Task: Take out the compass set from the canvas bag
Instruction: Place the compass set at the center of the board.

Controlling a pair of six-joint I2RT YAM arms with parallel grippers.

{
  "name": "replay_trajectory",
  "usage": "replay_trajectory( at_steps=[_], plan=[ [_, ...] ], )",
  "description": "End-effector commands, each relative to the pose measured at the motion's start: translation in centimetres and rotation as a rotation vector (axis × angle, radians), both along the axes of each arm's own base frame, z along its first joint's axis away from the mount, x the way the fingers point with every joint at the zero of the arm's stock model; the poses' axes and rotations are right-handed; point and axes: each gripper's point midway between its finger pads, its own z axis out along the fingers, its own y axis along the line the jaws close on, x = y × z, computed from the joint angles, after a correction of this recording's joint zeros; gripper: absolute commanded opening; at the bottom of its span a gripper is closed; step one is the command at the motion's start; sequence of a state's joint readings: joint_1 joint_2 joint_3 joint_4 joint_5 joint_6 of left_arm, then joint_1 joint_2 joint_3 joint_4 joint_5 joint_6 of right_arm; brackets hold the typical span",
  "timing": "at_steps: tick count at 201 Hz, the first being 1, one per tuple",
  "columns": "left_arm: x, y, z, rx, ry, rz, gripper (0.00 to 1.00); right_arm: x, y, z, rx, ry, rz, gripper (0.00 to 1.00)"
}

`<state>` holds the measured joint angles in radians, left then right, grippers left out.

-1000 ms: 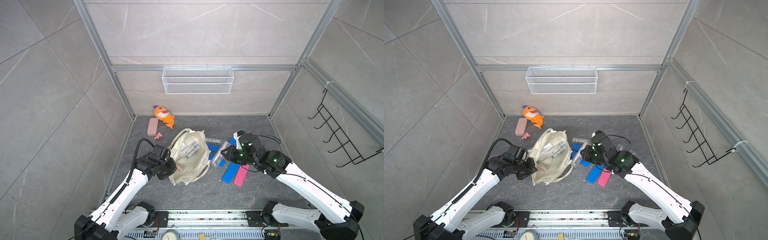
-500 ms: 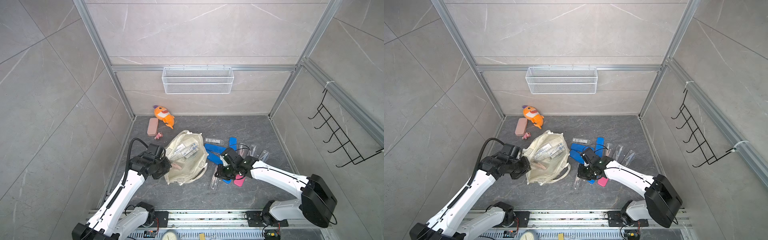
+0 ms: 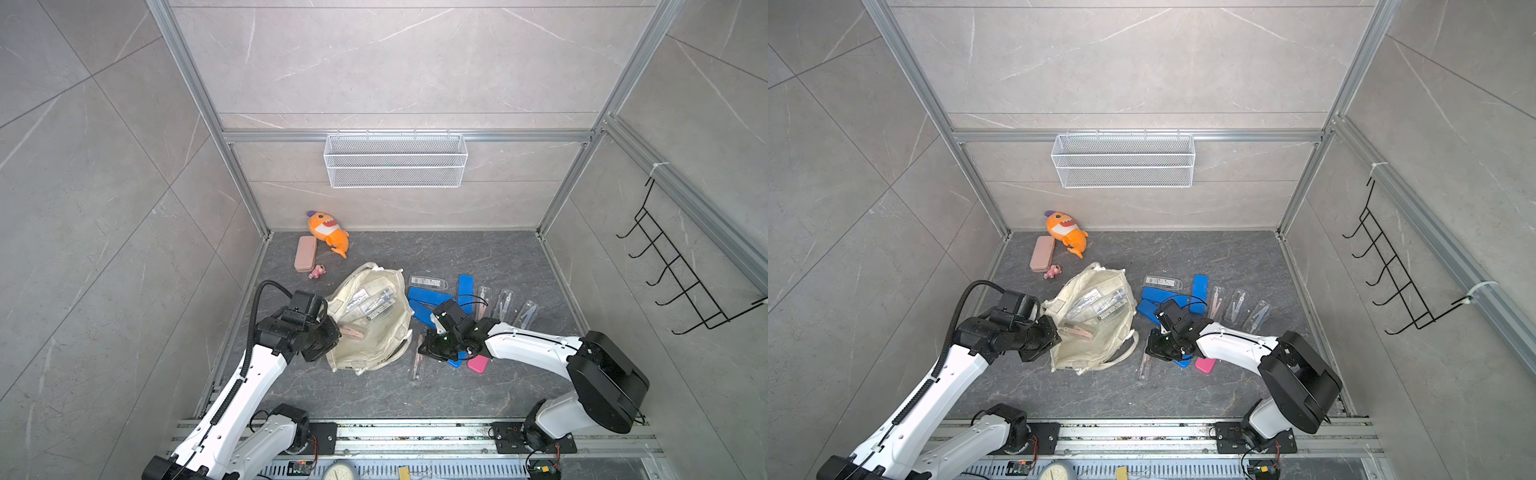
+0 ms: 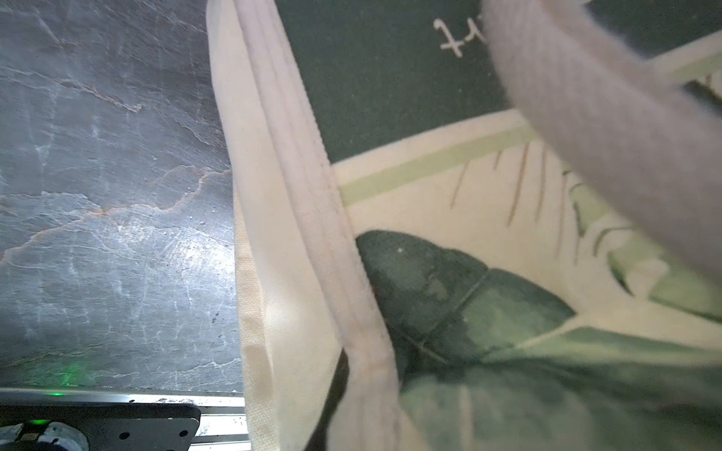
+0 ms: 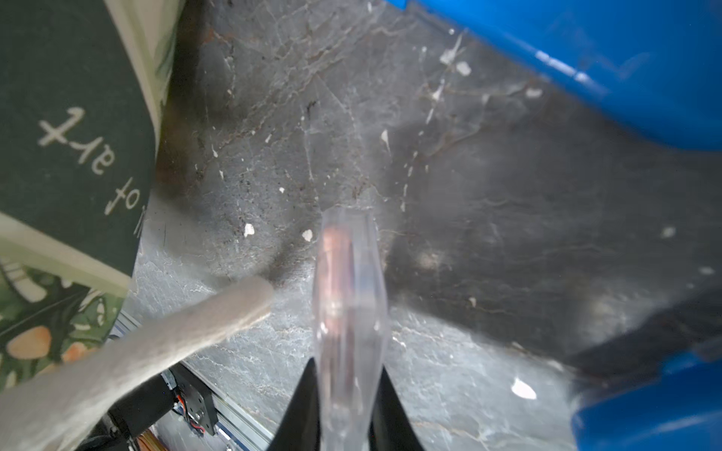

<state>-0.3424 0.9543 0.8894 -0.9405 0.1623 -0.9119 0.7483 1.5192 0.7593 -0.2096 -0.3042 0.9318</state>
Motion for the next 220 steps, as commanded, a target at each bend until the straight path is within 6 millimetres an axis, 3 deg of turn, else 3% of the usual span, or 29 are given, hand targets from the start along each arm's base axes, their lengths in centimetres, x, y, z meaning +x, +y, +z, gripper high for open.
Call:
replay_trajectory(
  at_steps=[1,28,51,107,149,177,220],
  plan=[
    [-0.3,-0.6,0.3,-0.038,0.0,-0.023,0.0,-0.9,-2.3,-2.4,-0.059,0.044,-0.063,0.12],
    [-0.3,-0.7,0.1,-0.053,-0.008,-0.015,0.0,-1.3,-3.5,-2.8,-0.066,0.062,-0.098,0.16],
    [-0.5,-1.0,-0.4,-0.067,0.001,-0.019,0.0,-1.3,-4.0,-2.0,-0.081,0.044,-0.11,0.23],
    [-0.4,-1.3,-0.4,-0.082,-0.007,-0.032,0.0,-1.0,-6.2,2.6,-0.096,-0.04,-0.185,0.46],
    [-0.3,-1.7,-0.6,-0.097,-0.007,-0.042,0.0,-0.5,-6.9,6.7,-0.104,-0.104,-0.198,0.49],
    [-0.3,-1.8,-0.5,-0.102,-0.007,-0.048,0.0,0.3,-4.8,10.8,-0.057,-0.179,-0.156,0.48],
    [-0.5,-1.9,-0.7,-0.105,0.0,-0.044,0.0,-0.3,2.4,17.2,-0.041,-0.316,0.003,0.45]
  ],
)
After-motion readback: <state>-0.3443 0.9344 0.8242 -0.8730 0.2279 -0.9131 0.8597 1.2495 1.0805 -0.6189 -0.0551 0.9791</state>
